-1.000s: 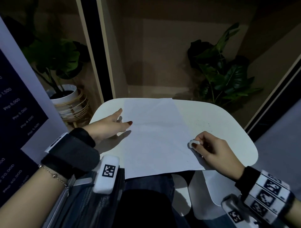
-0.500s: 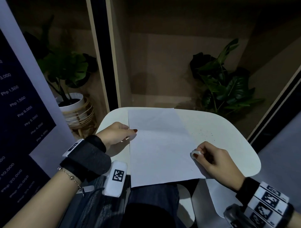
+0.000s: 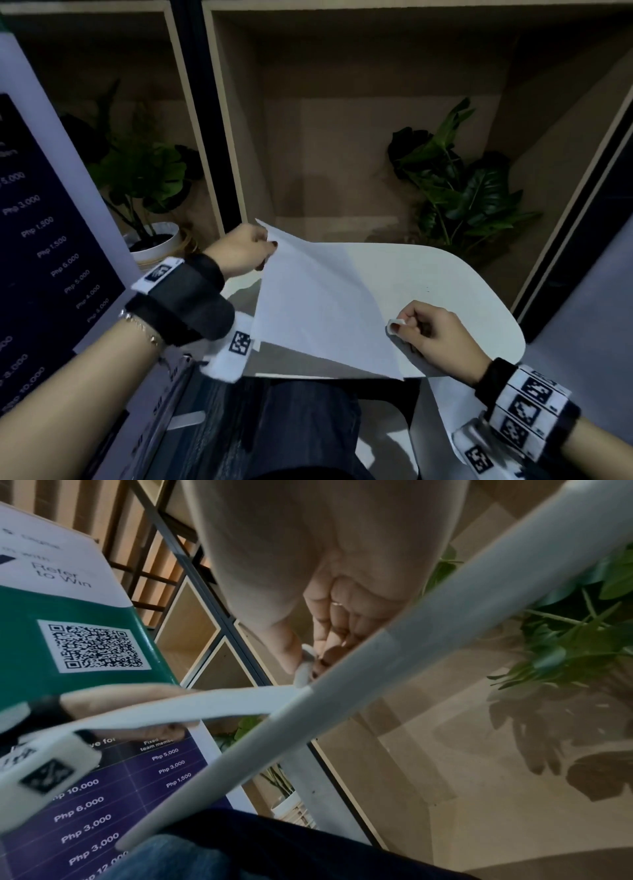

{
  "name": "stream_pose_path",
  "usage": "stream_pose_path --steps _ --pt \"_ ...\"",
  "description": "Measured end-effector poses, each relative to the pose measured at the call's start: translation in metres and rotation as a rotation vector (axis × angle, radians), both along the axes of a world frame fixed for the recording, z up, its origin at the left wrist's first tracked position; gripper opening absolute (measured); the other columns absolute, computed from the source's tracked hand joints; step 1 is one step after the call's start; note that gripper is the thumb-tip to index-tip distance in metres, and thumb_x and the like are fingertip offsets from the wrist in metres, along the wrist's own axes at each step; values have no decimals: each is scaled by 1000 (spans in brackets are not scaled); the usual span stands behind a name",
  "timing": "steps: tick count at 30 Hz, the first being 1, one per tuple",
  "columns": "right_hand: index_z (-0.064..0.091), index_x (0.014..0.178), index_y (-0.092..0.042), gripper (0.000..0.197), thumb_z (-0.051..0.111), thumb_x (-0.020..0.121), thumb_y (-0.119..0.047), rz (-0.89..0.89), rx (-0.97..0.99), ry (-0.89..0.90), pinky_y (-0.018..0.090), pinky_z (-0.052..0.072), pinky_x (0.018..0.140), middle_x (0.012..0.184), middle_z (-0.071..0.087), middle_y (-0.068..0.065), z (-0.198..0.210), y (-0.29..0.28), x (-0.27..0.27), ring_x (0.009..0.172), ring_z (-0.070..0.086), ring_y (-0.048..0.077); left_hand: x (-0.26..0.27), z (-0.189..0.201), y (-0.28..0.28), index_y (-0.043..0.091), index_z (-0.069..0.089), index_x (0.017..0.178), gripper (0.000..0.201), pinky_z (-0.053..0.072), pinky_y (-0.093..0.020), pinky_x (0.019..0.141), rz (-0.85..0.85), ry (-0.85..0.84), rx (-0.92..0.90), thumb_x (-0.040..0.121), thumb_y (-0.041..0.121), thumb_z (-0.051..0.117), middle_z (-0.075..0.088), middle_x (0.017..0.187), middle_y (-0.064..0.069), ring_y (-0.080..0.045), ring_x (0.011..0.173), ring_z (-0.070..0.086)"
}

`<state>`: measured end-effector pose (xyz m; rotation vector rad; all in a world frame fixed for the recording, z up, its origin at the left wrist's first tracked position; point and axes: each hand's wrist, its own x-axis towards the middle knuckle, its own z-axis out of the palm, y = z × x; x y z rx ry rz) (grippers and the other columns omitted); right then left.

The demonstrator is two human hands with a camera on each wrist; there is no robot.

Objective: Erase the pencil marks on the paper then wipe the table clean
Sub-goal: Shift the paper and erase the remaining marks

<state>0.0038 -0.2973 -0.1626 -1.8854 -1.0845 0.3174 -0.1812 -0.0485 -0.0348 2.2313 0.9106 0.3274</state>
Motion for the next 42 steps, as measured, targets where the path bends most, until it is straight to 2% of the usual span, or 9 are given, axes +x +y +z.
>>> stream_pose_path --steps 2,8,11,14,18,21,33,39,42 --pt "64 78 -11 16 72 89 -19 -17 30 38 17 44 58 62 61 10 -2 0 0 56 55 11 9 21 -2 6 54 67 38 32 -24 48 4 42 111 101 24 50 52 58 -3 -14 53 45" --pt "63 75 -5 18 72 88 -13 -90 149 172 27 47 63 52 58 0 -11 0 5 55 57 18 47 78 -30 9 63 81 28 35 -23 52 -92 91 333 101 26 52 58 75 -5 -13 62 50" --pt "60 76 4 17 69 89 -4 -138 239 269 23 48 56 49 53 4 -8 -1 3 48 56 18 65 98 -46 3 68 98 28 37 -25 60 -119 111 415 100 26 53 66 101 -15 -22 73 57" --pt "60 79 6 14 67 89 -1 -163 261 303 26 49 53 53 53 11 -7 -3 5 47 55 18 79 110 -57 3 67 115 32 38 -27 68 -145 134 459 100 28 53 67 116 -9 -21 81 57" --pt "60 78 2 13 68 89 -1 -166 252 329 26 49 50 52 53 10 -8 -6 6 44 53 18 92 113 -65 8 65 93 24 36 -28 66 -141 181 549 100 29 54 61 93 -11 -22 75 53" --pt "60 77 -1 15 68 88 -2 -159 253 326 23 48 49 54 53 11 -7 -7 5 45 54 18 95 113 -65 2 64 94 25 35 -30 61 -102 153 547 100 24 54 53 82 -6 -20 70 48" --pt "61 78 2 15 69 89 -5 -143 237 332 19 47 49 59 56 14 -2 -8 0 44 54 13 61 122 -41 3 68 112 27 39 -31 74 48 -79 525 101 21 50 61 97 -9 -21 85 54" --pt "62 77 -1 16 70 89 -9 -142 213 307 21 49 53 57 57 11 -3 -9 2 46 57 15 22 95 -22 4 67 108 21 40 -27 71 117 -176 341 100 16 52 62 99 -10 -13 72 53" --pt "61 76 -1 16 69 89 -6 -149 215 314 22 48 52 53 55 8 -3 -9 1 44 56 14 3 66 -6 6 66 113 22 44 -24 67 159 -189 237 100 19 54 61 101 -9 -16 78 56"
